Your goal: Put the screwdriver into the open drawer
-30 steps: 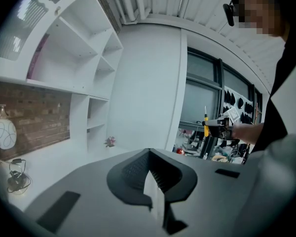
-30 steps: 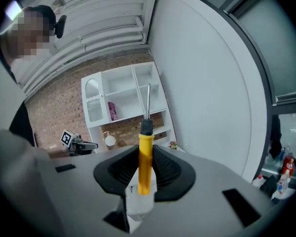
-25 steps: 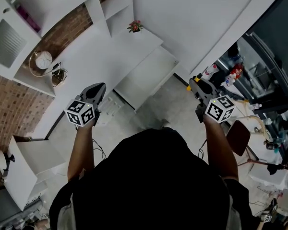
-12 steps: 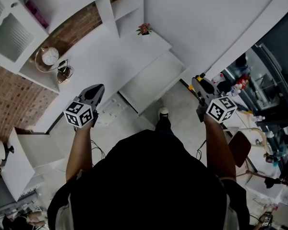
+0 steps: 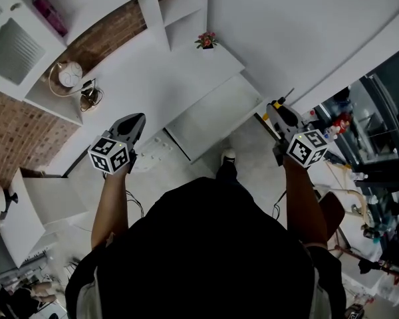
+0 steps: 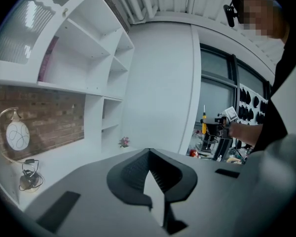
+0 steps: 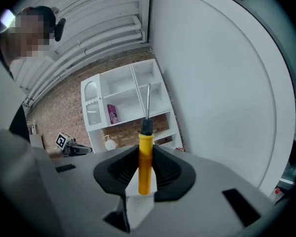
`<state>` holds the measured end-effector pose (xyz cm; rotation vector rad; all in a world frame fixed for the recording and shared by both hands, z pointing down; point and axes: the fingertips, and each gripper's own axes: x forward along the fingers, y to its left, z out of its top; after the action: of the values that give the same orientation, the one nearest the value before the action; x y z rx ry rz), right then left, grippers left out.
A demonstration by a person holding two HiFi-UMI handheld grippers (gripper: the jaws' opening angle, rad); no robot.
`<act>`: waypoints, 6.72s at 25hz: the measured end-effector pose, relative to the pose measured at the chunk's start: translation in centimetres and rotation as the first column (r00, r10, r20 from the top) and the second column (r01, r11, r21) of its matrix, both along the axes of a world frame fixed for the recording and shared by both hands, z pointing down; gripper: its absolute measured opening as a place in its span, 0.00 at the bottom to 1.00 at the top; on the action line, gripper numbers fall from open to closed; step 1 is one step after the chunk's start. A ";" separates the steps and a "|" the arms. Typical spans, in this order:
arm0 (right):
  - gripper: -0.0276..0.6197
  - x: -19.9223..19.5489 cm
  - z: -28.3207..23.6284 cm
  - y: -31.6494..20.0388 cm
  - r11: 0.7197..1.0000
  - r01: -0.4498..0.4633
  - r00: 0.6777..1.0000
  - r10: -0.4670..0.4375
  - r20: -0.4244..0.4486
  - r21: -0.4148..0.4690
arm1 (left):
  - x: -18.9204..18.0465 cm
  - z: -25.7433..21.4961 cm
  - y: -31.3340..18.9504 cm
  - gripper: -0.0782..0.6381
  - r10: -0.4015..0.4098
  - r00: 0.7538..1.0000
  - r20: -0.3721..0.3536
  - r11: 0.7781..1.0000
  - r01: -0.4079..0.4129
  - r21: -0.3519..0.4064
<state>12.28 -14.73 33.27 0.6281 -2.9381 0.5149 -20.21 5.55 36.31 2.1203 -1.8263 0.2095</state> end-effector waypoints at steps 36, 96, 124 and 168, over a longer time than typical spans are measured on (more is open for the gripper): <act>0.19 -11.2 6.8 -18.7 0.966 0.253 0.952 -0.258 -0.168 -0.047 | -3.5 2.0 -13.1 0.13 -0.178 0.984 -0.022 0.982 0.176 -0.073; 0.19 -19.5 32.6 -14.9 0.675 0.683 0.477 -0.701 -0.531 -0.278 | -5.9 10.7 -9.3 0.13 -0.495 0.864 -0.088 0.857 0.469 -0.215; 0.19 -19.4 43.8 -11.8 0.548 0.740 0.221 -0.745 -0.629 -0.390 | -6.4 14.3 -7.1 0.13 -0.557 0.824 -0.103 0.812 0.514 -0.275; 0.19 -20.5 56.5 -9.7 0.387 0.826 -0.102 -0.612 -0.784 -0.410 | -6.2 20.2 -5.5 0.13 -0.569 0.803 -0.178 0.797 0.486 -0.359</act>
<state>-8.18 -24.48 89.76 -0.6912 -1.7313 -0.2784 -26.45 0.07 56.48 1.2865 -1.9853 0.0350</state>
